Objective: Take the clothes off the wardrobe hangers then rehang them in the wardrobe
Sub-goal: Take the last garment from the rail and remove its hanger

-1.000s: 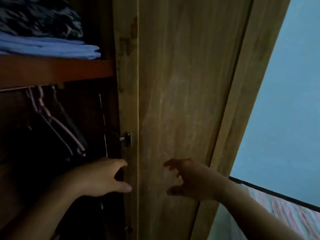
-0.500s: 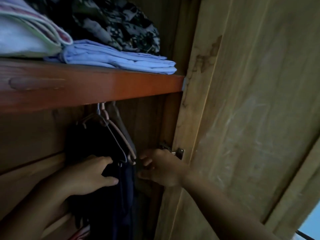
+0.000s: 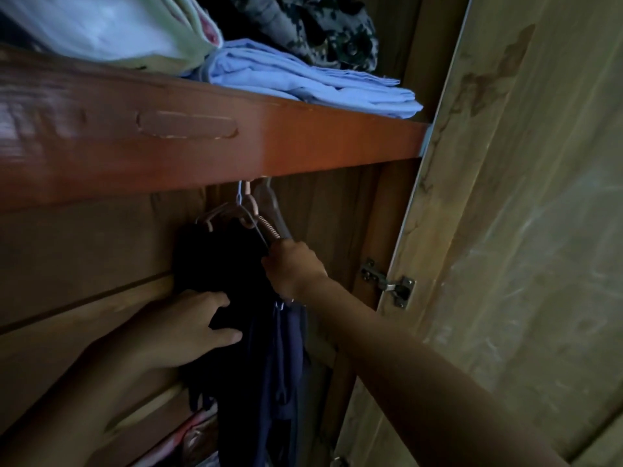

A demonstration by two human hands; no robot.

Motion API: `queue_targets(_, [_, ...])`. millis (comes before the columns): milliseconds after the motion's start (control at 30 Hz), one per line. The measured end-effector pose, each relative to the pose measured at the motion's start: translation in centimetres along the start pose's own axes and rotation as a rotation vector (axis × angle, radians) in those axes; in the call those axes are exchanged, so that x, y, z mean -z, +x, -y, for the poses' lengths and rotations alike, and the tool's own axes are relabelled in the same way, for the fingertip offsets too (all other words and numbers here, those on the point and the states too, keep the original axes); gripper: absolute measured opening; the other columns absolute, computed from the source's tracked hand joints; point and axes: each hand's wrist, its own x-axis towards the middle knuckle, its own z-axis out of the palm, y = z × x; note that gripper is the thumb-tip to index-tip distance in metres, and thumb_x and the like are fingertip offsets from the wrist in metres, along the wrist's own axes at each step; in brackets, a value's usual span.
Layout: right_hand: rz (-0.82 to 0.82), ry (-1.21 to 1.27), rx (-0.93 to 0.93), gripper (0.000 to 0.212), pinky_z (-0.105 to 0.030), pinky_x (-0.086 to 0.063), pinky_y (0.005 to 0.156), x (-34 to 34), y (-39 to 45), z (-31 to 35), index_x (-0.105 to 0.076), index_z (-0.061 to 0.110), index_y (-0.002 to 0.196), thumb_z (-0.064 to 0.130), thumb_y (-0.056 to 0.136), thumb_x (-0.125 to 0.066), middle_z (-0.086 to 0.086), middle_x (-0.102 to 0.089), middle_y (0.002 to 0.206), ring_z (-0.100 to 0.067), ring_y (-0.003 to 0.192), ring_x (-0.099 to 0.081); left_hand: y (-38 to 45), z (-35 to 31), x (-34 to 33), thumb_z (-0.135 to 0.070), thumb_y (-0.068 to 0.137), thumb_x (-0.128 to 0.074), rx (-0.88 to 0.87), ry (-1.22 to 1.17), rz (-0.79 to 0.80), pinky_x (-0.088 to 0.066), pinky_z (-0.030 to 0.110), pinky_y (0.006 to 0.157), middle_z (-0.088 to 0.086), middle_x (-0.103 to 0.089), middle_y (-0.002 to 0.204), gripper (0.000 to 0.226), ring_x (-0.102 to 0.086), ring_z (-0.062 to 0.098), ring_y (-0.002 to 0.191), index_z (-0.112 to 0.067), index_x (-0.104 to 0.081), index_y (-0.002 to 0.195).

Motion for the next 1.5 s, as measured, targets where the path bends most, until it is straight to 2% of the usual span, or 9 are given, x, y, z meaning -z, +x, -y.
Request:
queue_targets(333, [-0.276,0.325,-0.025,0.020,-0.040,-0.051,0.072,-1.0,-0.2,-0.3,-0.067,0.001,0.095,0.010,0.091,-0.050,-0.022,-0.070,0.095,-0.042,0.089,-0.065,-0.7,1.1,0.8,-0.067,0.079,-0.063,-0.021,0.009,-0.118,-0.041,0.020,0.086,-0.009,-0.056,0.131,0.073,-0.056,0.004,0.113,-0.034,-0.045,0.141])
queue_targets(500, [-0.339,0.426,0.049,0.021,-0.044,-0.054,0.068,0.8,-0.3,-0.8,-0.072,0.005,0.086,0.009,0.089,-0.051,-0.019,-0.072,0.084,-0.039,0.079,-0.067,0.3,0.2,1.4,-0.047,0.084,-0.069,-0.097,-0.180,-0.270,-0.050,0.021,0.079,-0.015,-0.064,0.100,0.041,-0.062,-0.004,0.087,-0.031,-0.064,0.122])
queue_targets(700, [-0.340,0.429,0.060,0.021,-0.024,-0.045,0.053,1.9,0.7,-1.0,-0.073,0.009,0.079,0.010,0.089,-0.054,-0.011,-0.071,0.075,-0.029,0.069,-0.067,1.9,-0.1,1.0,-0.036,0.090,-0.067,-0.098,-0.223,-0.343,-0.043,0.024,0.085,-0.004,-0.059,0.131,0.051,-0.057,0.008,0.112,-0.025,-0.052,0.138])
queue_targets(867, [-0.381,0.488,0.090,0.023,-0.040,-0.056,0.063,2.9,1.4,-0.5,-0.072,0.007,0.079,0.002,0.088,-0.051,-0.012,-0.072,0.080,-0.030,0.073,-0.068,2.2,0.2,0.9,-0.039,0.091,-0.065,-0.076,-0.250,-0.354,-0.045,0.025,0.084,-0.005,-0.058,0.130,0.051,-0.055,0.007,0.109,-0.026,-0.051,0.139])
queue_targets(1033, [-0.367,0.592,0.078,0.031,-0.016,-0.041,0.046,2.0,-0.6,-2.4,-0.069,0.012,0.070,0.009,0.097,-0.054,0.007,-0.064,0.057,-0.002,0.050,-0.060,2.1,0.6,0.2,-0.038,0.091,-0.064,-0.052,-0.266,-0.380,-0.044,0.027,0.088,-0.003,-0.059,0.130,0.051,-0.055,0.009,0.117,-0.028,-0.050,0.139])
queue_targets(1100, [-0.366,0.633,0.087,0.038,-0.021,-0.042,0.048,1.2,-2.4,-3.9,-0.065,0.017,0.063,0.014,0.099,-0.054,0.005,-0.063,0.053,-0.005,0.049,-0.060,2.0,0.8,0.0,-0.038,0.091,-0.064,-0.057,-0.245,-0.399,-0.043,0.027,0.093,-0.001,-0.058,0.135,0.056,-0.052,0.013,0.125,-0.028,-0.045,0.143])
queue_targets(1200, [-0.337,0.714,0.110,0.036,-0.037,-0.048,0.061,1.0,-4.9,-5.7,-0.065,0.014,0.066,0.015,0.100,-0.052,-0.006,-0.066,0.063,-0.024,0.062,-0.064,2.1,0.5,-0.3,-0.035,0.092,-0.064,-0.089,-0.291,-0.417,-0.032,0.034,0.114,-0.001,-0.036,0.156,0.075,-0.033,0.014,0.143,-0.028,-0.024,0.155])
queue_targets(1333, [-0.288,0.797,0.136,0.033,-0.024,-0.043,0.060,1.4,-7.8,-8.0,-0.065,0.011,0.072,0.013,0.101,-0.051,-0.001,-0.063,0.060,-0.012,0.059,-0.060,2.7,-1.0,-0.7,-0.031,0.093,-0.063,-0.148,-0.310,-0.468,-0.015,0.039,0.123,-0.003,-0.003,0.166,0.092,-0.007,0.012,0.151,-0.029,0.003,0.157])
queue_targets(1500, [-0.292,0.726,0.154,0.029,-0.024,-0.036,0.055,3.4,-11.2,-11.6,-0.066,0.018,0.075,0.030,0.096,-0.050,-0.002,-0.059,0.057,-0.009,0.052,-0.049,3.9,-3.2,-0.3,-0.022,0.094,-0.063,-0.244,-0.212,-0.540,-0.019,0.042,0.121,0.007,-0.019,0.163,0.080,-0.019,0.021,0.149,-0.015,-0.014,0.157])
